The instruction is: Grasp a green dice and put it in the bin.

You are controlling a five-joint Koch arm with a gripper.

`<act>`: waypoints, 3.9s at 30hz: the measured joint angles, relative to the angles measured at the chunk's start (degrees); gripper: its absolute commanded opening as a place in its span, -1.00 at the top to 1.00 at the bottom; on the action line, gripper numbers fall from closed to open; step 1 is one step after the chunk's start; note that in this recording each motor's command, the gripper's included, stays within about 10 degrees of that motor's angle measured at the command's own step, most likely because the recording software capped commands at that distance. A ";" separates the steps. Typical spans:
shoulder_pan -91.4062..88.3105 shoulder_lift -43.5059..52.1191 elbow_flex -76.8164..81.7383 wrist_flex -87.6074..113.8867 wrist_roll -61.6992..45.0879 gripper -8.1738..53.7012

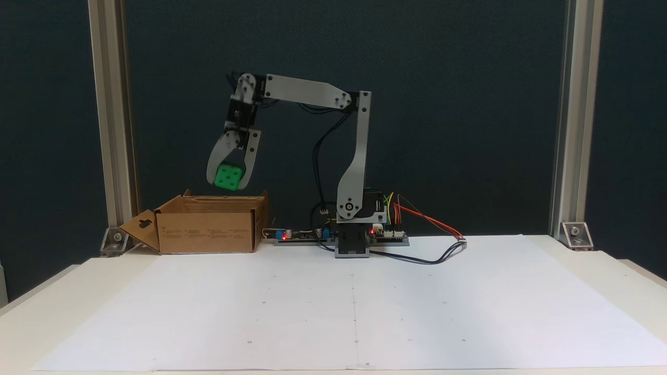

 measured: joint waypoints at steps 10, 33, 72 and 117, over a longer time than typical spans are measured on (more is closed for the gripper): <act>7.56 -16.88 0.00 -12.13 -4.57 0.35; 4.31 -13.10 0.00 -19.95 -3.87 -0.66; -90.53 17.05 22.41 -37.18 18.63 -0.71; -99.40 36.91 90.97 -130.69 18.63 -0.68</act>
